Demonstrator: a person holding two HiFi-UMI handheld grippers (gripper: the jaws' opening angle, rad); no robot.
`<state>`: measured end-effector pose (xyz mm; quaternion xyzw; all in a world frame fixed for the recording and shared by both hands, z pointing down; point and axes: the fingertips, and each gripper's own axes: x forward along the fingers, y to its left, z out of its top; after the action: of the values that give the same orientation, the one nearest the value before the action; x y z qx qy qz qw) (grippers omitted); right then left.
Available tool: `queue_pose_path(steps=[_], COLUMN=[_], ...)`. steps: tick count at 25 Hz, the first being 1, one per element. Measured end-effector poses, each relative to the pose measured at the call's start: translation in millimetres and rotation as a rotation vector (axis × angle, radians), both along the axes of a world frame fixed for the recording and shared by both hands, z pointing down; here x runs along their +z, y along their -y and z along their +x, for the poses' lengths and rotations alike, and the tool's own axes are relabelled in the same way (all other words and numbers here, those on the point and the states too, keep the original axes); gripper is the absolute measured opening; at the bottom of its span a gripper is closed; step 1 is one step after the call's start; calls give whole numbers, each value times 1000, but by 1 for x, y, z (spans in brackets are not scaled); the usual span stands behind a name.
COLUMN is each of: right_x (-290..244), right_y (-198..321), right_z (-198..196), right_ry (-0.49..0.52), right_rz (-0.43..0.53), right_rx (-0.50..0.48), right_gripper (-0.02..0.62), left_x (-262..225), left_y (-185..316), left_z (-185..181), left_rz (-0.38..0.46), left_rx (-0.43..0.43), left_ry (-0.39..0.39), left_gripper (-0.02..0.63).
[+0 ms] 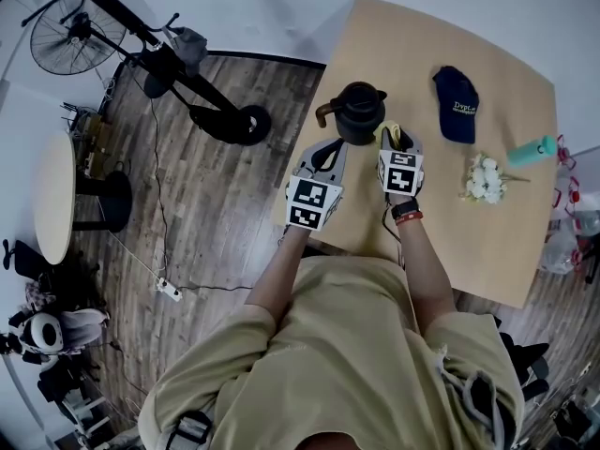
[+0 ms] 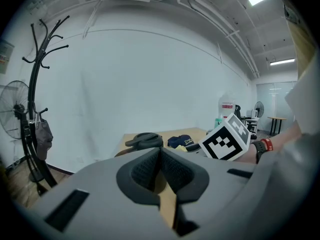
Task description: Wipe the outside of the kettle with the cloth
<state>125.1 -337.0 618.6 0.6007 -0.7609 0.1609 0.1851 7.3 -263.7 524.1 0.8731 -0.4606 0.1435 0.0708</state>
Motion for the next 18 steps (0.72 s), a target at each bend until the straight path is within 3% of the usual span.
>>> queue_pose_path(steps=[18], right_x=[10], right_y=[50], right_z=[18], right_ry=[-41], right_rz=[-8], right_rx=[-14], right_gripper=[121], left_x=[-4], left_y=[7], left_z=[-6], left_rz=[6], left_rx=[-15], left_ry=[-8], left_gripper=[23])
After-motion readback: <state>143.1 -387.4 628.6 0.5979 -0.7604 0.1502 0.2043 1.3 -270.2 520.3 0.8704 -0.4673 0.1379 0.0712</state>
